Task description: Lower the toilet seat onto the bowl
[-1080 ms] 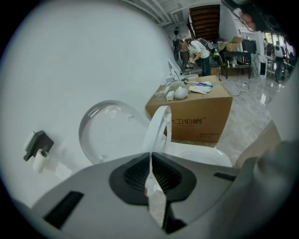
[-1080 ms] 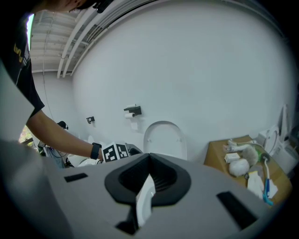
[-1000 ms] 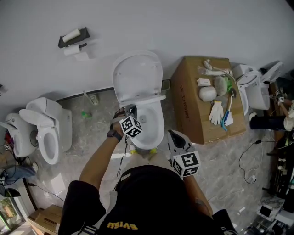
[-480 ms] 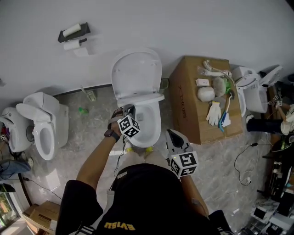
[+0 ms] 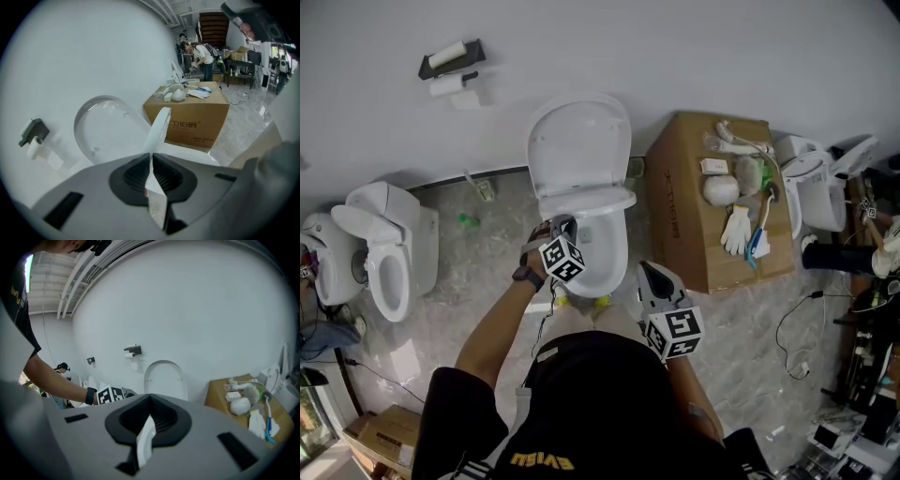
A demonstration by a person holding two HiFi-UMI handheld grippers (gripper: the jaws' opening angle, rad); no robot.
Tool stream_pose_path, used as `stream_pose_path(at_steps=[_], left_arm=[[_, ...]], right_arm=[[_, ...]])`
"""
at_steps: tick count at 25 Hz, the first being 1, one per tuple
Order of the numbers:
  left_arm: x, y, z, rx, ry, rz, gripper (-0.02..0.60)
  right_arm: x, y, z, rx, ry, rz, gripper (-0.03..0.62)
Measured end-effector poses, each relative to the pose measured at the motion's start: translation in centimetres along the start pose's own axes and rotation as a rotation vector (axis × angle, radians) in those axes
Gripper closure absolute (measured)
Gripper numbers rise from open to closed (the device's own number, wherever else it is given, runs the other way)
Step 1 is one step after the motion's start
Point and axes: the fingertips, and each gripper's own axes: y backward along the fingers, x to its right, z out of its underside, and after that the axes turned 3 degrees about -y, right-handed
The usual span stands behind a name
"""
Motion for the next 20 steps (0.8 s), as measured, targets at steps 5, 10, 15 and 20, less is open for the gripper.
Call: stream_pose_path(at_steps=[5, 10, 15, 20], left_arm=[[0.4, 0.1, 0.2, 0.005, 0.006, -0.01, 0.554], [1.5, 0.4, 0.4, 0.001, 0.014, 0.002, 0.554], [3.1, 0.7, 0.9, -0.002, 0.043, 0.022, 0.554], [3.3, 0.7, 1.1, 0.0, 0.143, 0.003, 0.545]], right_arm=[[-0.1, -0.1, -0.1, 0.002, -0.004, -0.005, 0.602], [0.0, 0.0, 0.1, -0.005, 0.001, -0.01, 0.602], [0.0, -0.1, 0.5, -0.018, 0.007, -0.015, 0.602], [-0.7, -0.4, 0.5, -0.024, 0.022, -0.031, 0.6]])
